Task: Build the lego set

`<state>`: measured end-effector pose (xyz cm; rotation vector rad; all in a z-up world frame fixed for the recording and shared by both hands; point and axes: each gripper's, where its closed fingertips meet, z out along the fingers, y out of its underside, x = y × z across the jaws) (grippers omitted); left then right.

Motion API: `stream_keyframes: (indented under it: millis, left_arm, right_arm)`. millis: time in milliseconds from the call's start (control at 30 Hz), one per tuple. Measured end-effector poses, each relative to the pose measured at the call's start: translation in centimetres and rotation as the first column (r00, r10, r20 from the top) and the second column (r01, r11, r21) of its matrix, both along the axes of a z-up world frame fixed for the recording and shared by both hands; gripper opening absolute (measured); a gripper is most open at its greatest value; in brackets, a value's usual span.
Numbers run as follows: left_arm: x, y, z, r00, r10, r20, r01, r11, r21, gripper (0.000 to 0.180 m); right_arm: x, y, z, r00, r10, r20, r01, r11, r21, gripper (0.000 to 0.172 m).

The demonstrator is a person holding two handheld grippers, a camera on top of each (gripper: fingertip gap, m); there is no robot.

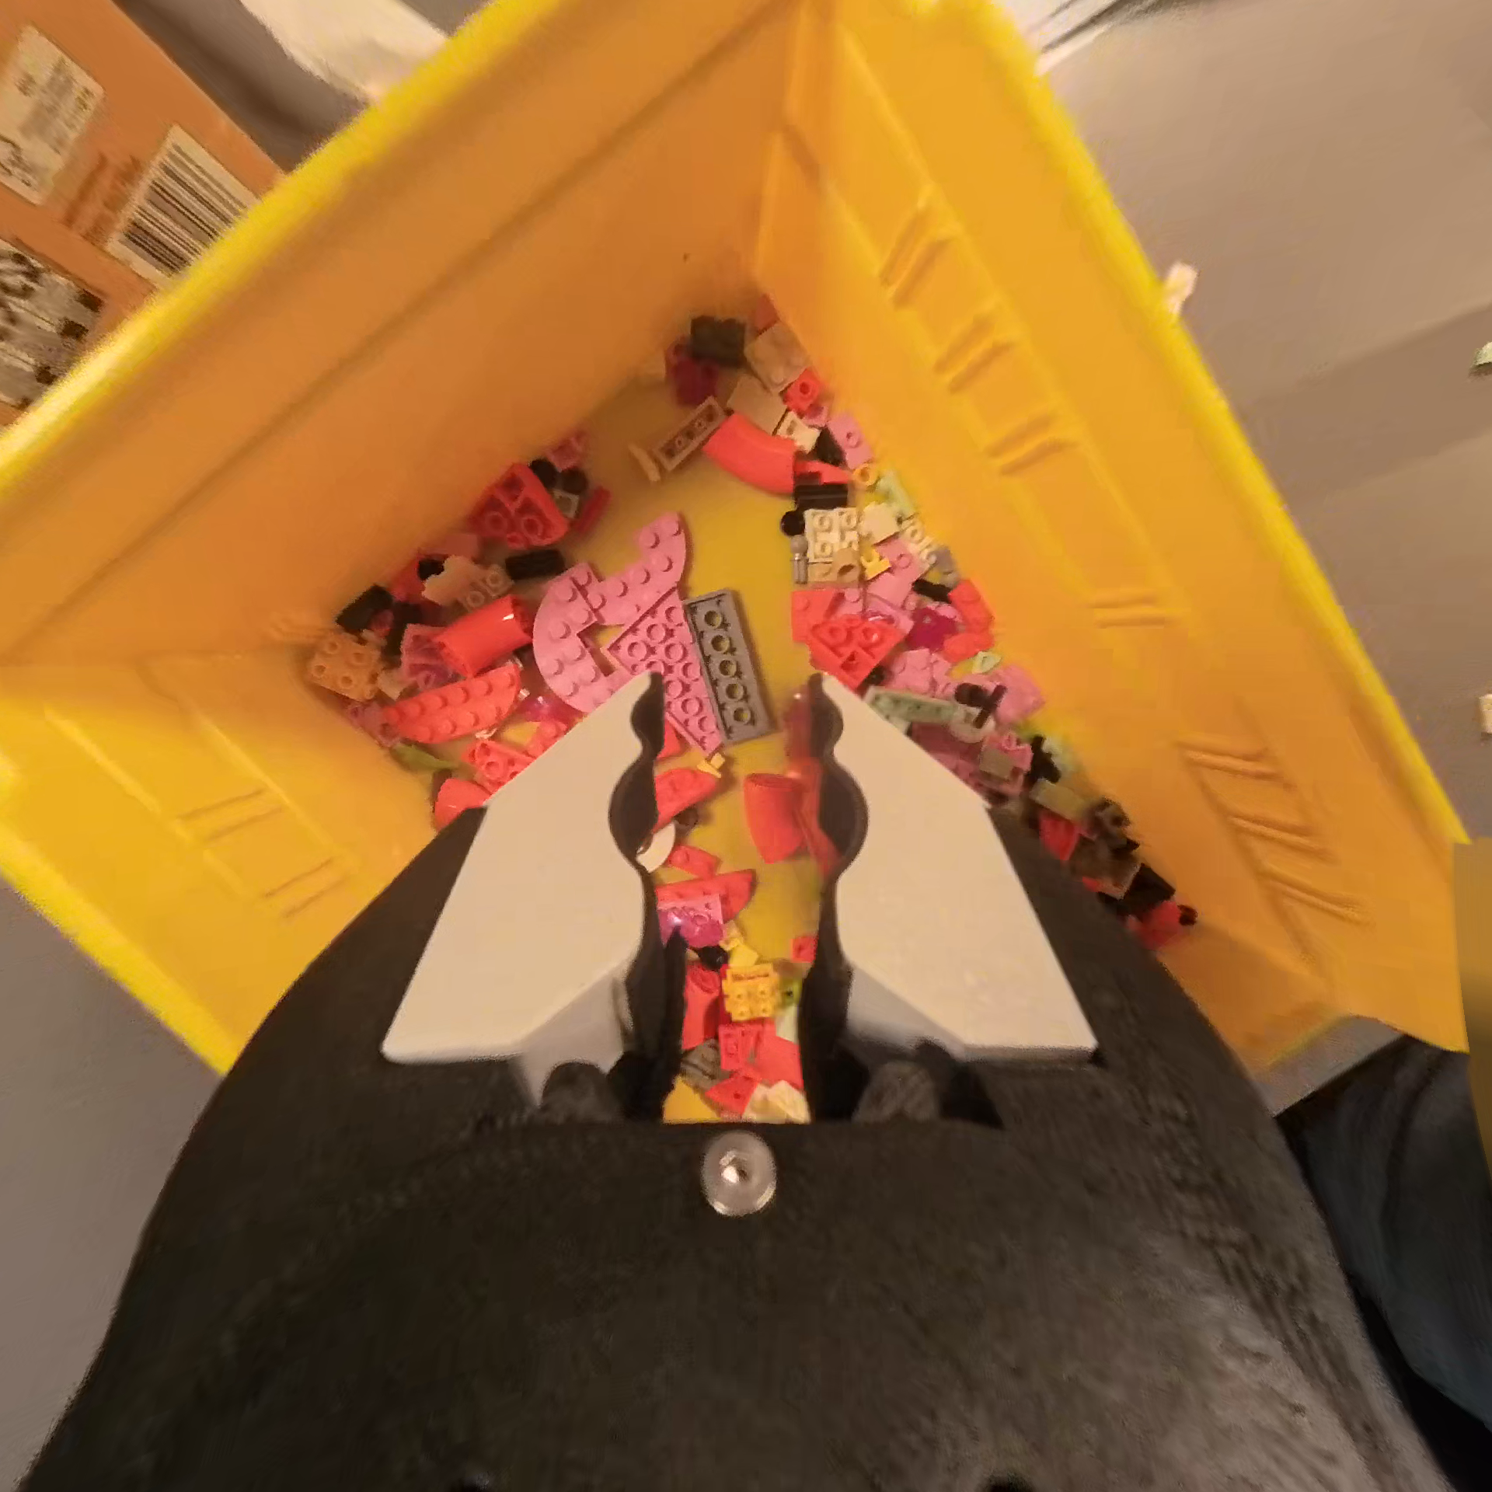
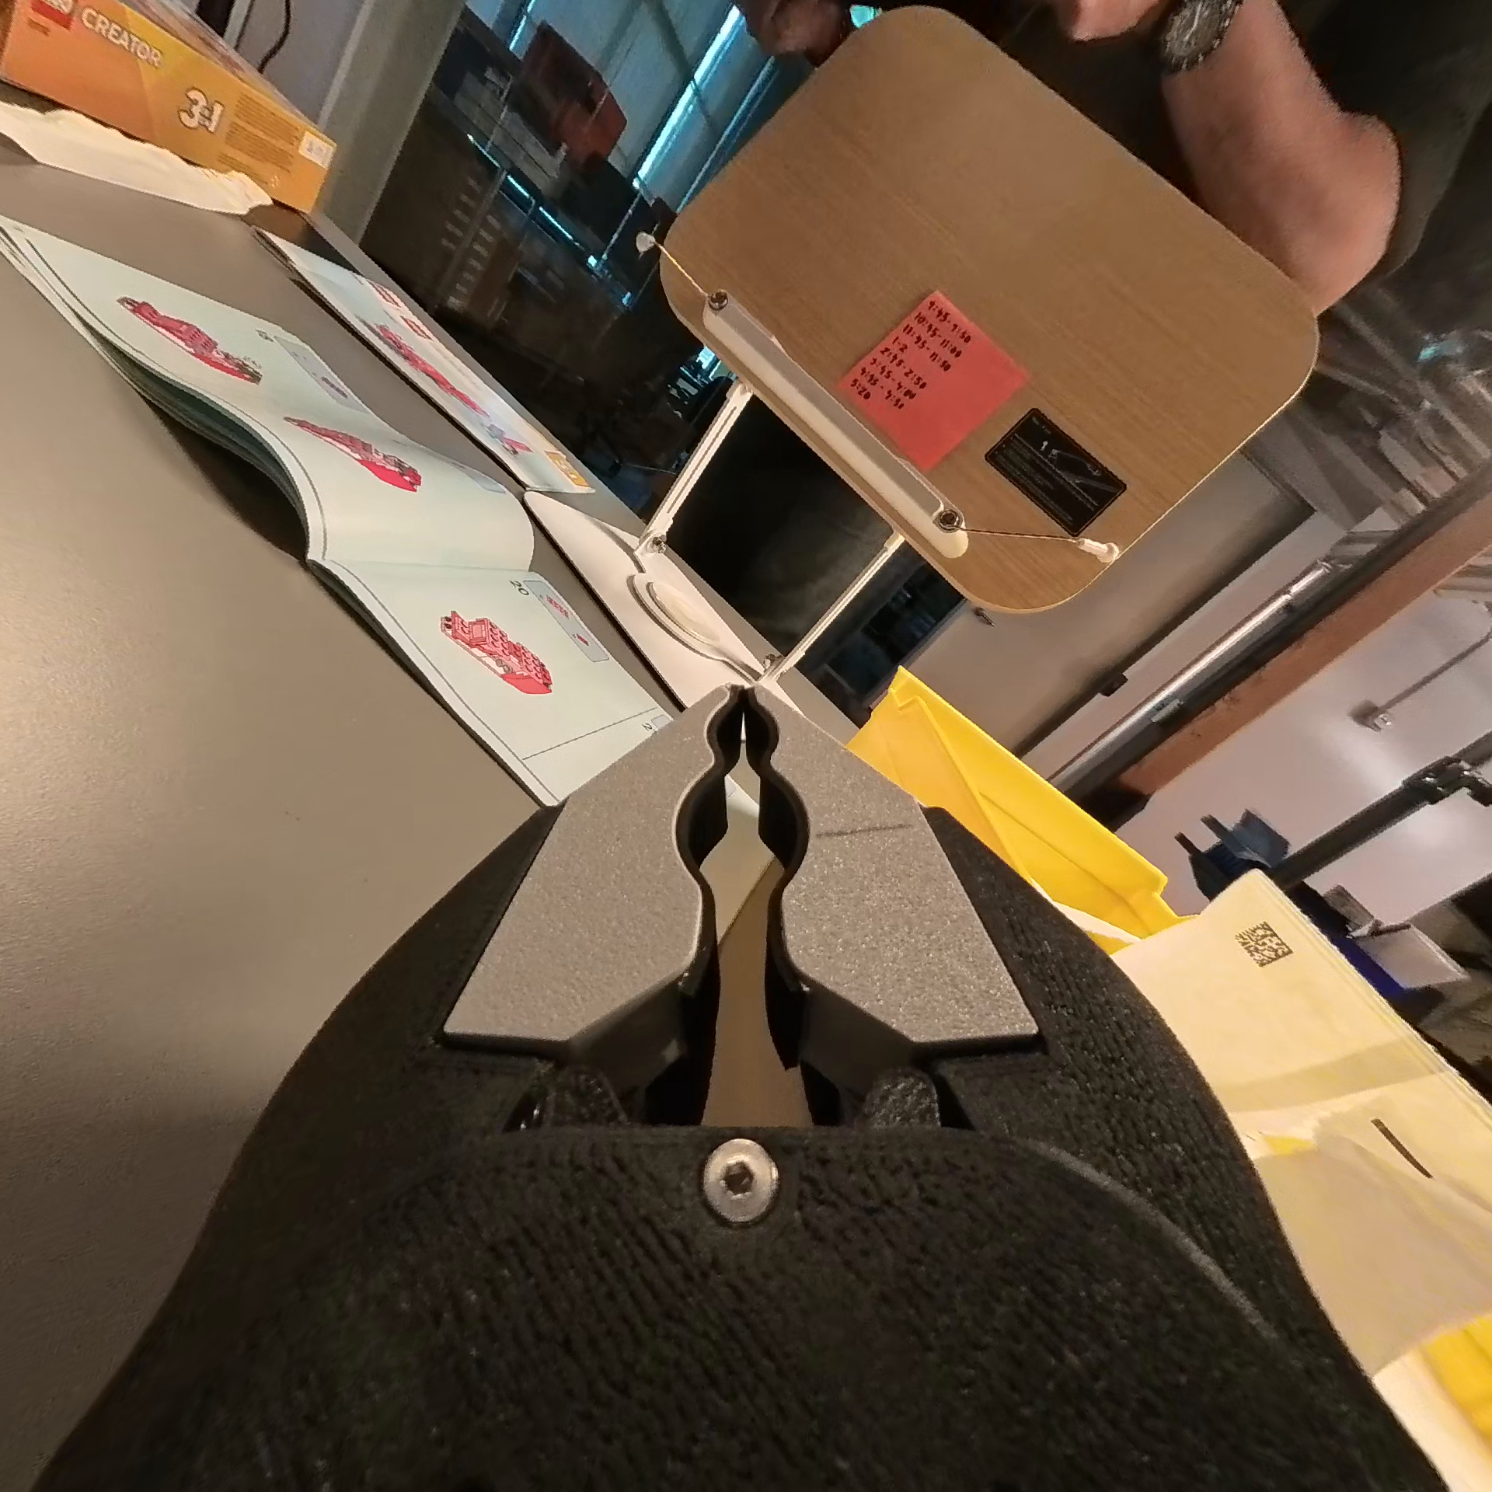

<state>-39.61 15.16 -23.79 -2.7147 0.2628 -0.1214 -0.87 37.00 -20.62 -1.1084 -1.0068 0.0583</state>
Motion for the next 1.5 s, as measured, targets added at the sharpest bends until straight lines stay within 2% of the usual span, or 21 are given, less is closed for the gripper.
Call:
stream_keyframes:
  millis: [200, 367, 500, 567, 733, 967, 1100, 1333, 1500]
  left_arm:
    - [3.2, -0.8, 5.4, 1.000, 0.023, 0.006, -0.024, 0.960, 0.280, 0.043]
    - [6.4, -2.5, 9.2, 0.999, 0.050, 0.011, -0.048, 0.852, 0.521, 0.048]
    - [8.1, -3.4, 10.9, 0.993, 0.093, -0.072, -0.018, 0.726, 0.687, 0.053]
    - [8.7, -3.5, 11.8, 0.987, 0.132, -0.090, -0.016, 0.642, 0.766, 0.057]
    - [9.4, -3.5, 13.3, 0.977, 0.210, -0.028, -0.067, 0.432, 0.899, 0.069]
    - [9.5, -4.6, 15.2, 0.958, 0.267, 0.101, -0.145, 0.149, 0.978, 0.082]
    - [9.0, -4.7, 15.0, 0.940, 0.324, 0.110, -0.149, 0.099, 0.984, 0.097]
    - [8.0, -4.1, 14.2, 0.922, 0.342, 0.179, -0.219, 0.081, 0.972, 0.126]
    - [7.2, -4.6, 14.7, 0.907, 0.339, 0.250, -0.266, 0.001, 0.964, 0.133]
  right_arm:
    - [0.0, -0.2, 0.3, 1.000, 0.016, -0.024, -0.016, 1.000, 0.000, 0.000]
    - [0.3, -0.4, 0.8, 0.998, 0.027, -0.056, -0.027, 1.000, 0.000, 0.000]
    - [0.4, -0.4, 1.0, 0.996, 0.035, -0.077, -0.036, 0.999, -0.004, 0.000]
    - [0.5, -0.5, 1.1, 0.995, 0.043, -0.089, -0.043, 0.999, -0.003, 0.000]
    - [0.9, -0.7, 2.0, 0.986, 0.071, -0.150, -0.071, 0.997, 0.003, 0.002]
    - [1.0, -1.1, 2.7, 0.971, 0.117, -0.208, -0.118, 0.993, 0.005, 0.017]
    - [1.0, -1.2, 2.9, 0.965, 0.131, -0.228, -0.134, 0.991, 0.006, 0.025]
    - [1.2, -1.2, 3.4, 0.961, 0.130, -0.245, -0.128, 0.991, 0.023, 0.034]
    - [1.2, -1.0, 3.4, 0.963, 0.115, -0.243, -0.111, 0.993, 0.029, 0.043]
